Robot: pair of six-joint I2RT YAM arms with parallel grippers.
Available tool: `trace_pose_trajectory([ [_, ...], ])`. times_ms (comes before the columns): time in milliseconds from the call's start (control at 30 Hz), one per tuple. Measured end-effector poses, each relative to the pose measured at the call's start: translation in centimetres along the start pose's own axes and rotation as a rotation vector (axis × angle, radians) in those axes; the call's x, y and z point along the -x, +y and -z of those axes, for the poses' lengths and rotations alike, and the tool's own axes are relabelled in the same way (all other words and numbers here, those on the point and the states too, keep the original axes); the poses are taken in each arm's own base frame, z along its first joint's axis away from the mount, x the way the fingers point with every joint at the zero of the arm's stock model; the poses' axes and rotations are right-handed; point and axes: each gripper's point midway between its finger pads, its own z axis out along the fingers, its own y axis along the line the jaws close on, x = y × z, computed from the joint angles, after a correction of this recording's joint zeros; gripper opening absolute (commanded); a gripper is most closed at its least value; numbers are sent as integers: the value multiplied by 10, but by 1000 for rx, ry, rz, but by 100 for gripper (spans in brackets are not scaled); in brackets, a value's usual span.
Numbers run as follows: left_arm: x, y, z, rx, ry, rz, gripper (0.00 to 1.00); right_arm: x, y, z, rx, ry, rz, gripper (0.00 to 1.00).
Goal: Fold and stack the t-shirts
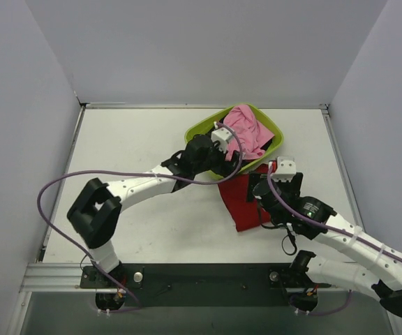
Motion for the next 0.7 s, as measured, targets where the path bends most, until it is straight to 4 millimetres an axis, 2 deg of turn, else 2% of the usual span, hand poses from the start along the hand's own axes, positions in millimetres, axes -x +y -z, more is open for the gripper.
trace_pose_trajectory([
  [133,-9,-1,-46,-50,39,-72,97,0,-9,9,28,-13,-41,100],
  [300,-37,12,-80,-68,107,-112,96,-3,-13,14,45,-8,-62,100],
  [467,-53,23,-97,-59,147,-135,96,-7,-14,15,49,2,-58,100],
  [567,-50,24,-101,-58,147,-148,96,-8,-14,15,52,7,-56,100],
  [700,-38,24,-106,-55,123,-155,96,-9,-13,15,53,8,-55,100],
])
